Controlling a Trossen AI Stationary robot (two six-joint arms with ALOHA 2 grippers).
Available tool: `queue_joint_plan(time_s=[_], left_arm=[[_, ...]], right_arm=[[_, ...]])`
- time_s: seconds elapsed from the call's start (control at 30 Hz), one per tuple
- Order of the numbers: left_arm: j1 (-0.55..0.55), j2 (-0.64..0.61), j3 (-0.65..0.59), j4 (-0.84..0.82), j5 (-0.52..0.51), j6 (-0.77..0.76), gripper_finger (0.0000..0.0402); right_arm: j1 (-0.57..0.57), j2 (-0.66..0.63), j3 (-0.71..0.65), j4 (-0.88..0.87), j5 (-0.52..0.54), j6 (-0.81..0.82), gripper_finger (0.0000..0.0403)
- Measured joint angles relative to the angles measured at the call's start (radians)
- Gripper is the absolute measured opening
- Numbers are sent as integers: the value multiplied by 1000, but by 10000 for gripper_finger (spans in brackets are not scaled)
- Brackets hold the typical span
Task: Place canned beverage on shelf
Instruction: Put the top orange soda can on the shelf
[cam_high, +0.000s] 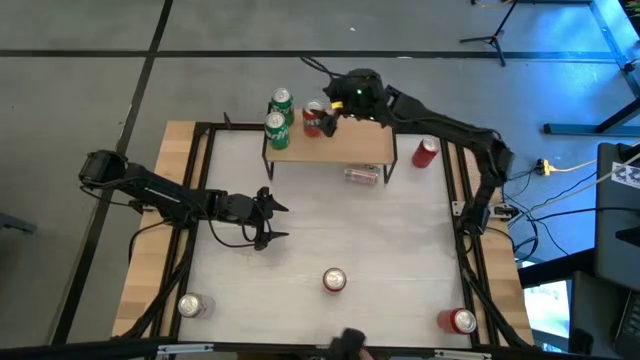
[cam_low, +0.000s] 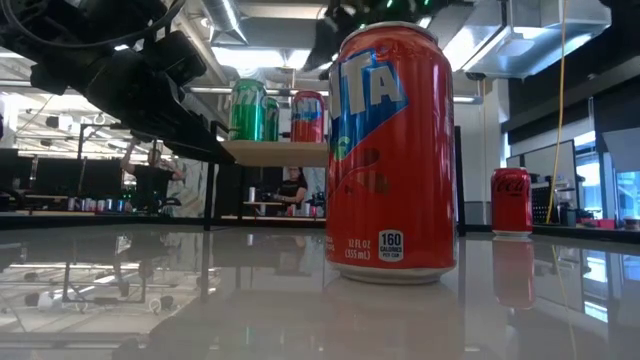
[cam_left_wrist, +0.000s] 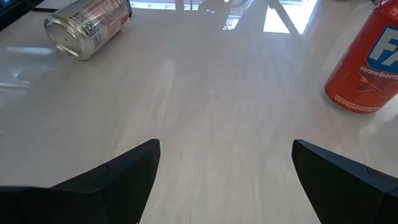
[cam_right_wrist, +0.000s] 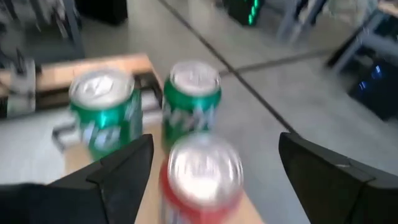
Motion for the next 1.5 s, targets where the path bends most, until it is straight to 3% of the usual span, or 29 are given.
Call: queue_joint_plan(time_s=[0.17, 0.27, 0.5, 0.7, 1.5], left_arm=[[0, 0, 0, 0, 0, 0, 355], [0, 0, 0, 0, -2, 0, 355], [0, 0, 0, 0, -6, 0, 355], [0, 0, 0, 2, -39, 8, 355], [0, 0, -1, 4, -45, 8, 355]], right_arm=[[39, -73, -28, -276, 92, -10, 327], [47, -77, -115, -304, 111, 8, 300], [27, -75, -415, 130, 94, -21, 207], [-5, -74, -490, 307, 81, -47, 150], [-45, -35, -494, 566, 75, -100, 138]])
